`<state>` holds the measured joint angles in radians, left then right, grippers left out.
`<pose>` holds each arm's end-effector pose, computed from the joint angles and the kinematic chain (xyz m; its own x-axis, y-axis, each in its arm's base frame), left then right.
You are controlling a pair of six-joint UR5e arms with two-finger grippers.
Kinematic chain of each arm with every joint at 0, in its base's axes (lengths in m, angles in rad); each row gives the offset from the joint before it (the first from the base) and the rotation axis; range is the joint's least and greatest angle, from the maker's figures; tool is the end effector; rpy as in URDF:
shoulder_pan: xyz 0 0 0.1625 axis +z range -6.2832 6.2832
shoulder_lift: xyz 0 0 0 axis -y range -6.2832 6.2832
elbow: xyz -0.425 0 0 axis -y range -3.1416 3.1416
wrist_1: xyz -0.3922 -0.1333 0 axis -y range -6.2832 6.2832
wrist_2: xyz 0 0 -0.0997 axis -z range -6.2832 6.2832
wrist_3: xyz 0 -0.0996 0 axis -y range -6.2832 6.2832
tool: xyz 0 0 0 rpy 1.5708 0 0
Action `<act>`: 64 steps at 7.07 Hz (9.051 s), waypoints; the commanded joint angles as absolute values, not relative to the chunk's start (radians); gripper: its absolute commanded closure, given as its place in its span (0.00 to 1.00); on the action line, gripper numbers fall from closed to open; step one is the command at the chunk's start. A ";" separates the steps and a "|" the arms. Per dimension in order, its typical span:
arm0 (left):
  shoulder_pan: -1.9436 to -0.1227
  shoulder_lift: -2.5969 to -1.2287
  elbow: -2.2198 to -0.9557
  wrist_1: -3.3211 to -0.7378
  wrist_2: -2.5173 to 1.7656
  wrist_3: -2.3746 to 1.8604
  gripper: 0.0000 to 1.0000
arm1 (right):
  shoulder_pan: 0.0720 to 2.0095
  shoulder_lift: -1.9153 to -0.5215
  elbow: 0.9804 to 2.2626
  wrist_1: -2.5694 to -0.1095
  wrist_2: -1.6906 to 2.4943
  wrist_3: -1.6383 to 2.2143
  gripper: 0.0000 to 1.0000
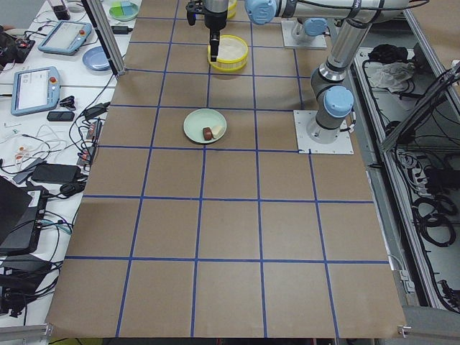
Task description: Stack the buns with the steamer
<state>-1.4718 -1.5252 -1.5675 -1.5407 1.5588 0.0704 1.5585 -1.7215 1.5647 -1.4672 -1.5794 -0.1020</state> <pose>-0.0864 -0.4906 0.5148 -0.9996 -0.0279 0.0064 -0.0283 0.9964 -0.0796 0.1272 -0.4300 0.5498 -0.9959 -0.0890 0.0140 -0.0896 0.9946 -0.0520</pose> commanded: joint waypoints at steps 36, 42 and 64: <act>-1.770 -1.862 -1.621 -1.306 1.216 -0.337 1.00 | 0.910 -1.344 1.724 -1.881 -1.627 -1.138 1.00; -1.965 -1.953 -1.720 -1.049 1.169 -0.505 0.86 | 1.026 -1.382 1.753 -1.788 -1.686 -0.885 1.00; -1.308 -2.026 -1.739 -1.129 1.615 0.204 0.01 | 1.583 -1.418 2.031 -2.301 -1.571 -0.505 1.00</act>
